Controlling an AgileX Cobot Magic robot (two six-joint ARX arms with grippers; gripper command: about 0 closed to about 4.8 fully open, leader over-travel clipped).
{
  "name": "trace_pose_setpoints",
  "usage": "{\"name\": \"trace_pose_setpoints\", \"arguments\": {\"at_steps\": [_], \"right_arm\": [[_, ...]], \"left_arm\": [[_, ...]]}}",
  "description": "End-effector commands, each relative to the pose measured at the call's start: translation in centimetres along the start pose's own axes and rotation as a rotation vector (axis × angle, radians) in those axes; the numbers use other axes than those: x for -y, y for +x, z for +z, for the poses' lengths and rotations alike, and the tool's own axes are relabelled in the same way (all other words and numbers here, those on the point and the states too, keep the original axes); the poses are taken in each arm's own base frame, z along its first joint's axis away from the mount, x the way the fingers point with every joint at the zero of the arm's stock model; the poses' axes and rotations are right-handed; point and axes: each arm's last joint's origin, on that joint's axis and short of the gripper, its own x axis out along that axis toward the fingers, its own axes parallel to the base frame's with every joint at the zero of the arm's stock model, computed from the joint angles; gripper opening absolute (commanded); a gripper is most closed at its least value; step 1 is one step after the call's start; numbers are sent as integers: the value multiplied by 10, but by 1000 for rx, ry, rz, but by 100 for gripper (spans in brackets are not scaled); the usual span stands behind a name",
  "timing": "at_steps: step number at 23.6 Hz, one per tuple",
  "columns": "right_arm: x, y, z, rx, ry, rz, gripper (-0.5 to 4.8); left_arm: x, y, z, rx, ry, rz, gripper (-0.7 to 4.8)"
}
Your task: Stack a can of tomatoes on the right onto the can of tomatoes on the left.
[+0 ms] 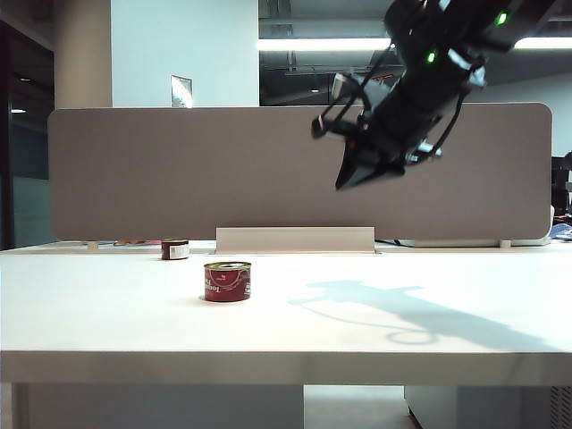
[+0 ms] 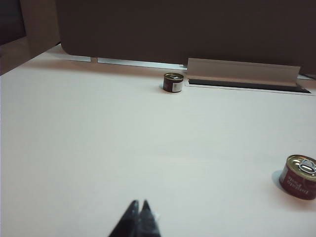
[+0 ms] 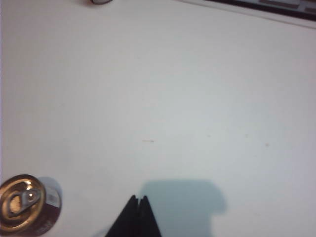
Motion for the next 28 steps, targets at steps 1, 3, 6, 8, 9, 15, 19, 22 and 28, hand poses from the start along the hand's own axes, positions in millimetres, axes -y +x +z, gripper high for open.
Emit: {"name": "trace_pose_setpoints", "arguments": {"at_steps": [1,3,6,8,9,15,19,22,28], "right_arm": [[1,-23,13,32,1,-26,-4],[4,-36,14,55,5,-46,-4],[12,-58,8,81,17,-77,-4],[17,-76,1,93,26,-99,-4],[20,-84,-3,99,31,-110,-4],[29,-138,-29,164,55,-186,-4],[24,-173,-49,223,57,-235,-4],[19,-193,-63,260,92,-235,-4],[13,-212,-76,247,107,-233,-4]], "left_arm": [[0,0,2,9,3,-2,-6],[0,0,1,0,3,-3,-6],[0,0,0,-10,3,-3,-6],[0,0,-1,-16,3,-3,-6],[0,0,-1,-21,4,-2,-6],[0,0,-1,-26,4,-2,-6],[0,0,-1,-26,4,-2,-6],[0,0,-1,-26,4,-1,-6],[0,0,-1,-26,4,-1,-6]]}}
